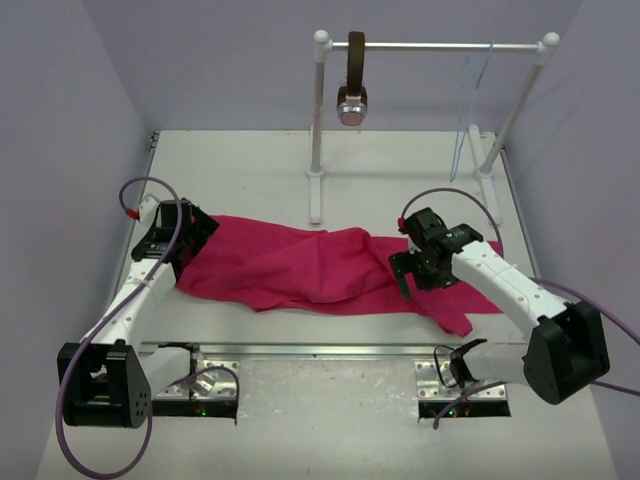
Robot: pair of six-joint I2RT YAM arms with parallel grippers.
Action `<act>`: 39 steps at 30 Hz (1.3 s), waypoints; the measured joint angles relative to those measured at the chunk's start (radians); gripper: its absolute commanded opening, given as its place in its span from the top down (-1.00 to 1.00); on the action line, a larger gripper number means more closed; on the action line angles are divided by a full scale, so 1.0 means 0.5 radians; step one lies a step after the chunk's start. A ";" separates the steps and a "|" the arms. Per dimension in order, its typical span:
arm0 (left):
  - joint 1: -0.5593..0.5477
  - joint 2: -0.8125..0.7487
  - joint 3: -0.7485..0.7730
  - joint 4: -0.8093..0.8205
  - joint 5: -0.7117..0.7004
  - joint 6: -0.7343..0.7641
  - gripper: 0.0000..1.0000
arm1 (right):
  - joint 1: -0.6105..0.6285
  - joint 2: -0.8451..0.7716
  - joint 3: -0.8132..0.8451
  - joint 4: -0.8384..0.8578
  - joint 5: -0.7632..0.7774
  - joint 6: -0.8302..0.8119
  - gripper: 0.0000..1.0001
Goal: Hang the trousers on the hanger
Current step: Fold the trousers at the center of the board.
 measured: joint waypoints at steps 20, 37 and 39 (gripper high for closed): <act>0.000 0.008 -0.045 0.087 0.086 0.117 -1.00 | 0.174 0.458 0.129 0.022 0.203 -0.028 1.00; 0.000 0.008 -0.045 0.087 0.118 0.142 -1.00 | 0.177 -0.043 0.880 -0.644 -0.221 -0.401 1.00; 0.000 0.008 -0.045 0.087 0.122 0.142 -1.00 | 0.178 -0.069 0.950 -0.721 -0.317 -0.446 1.00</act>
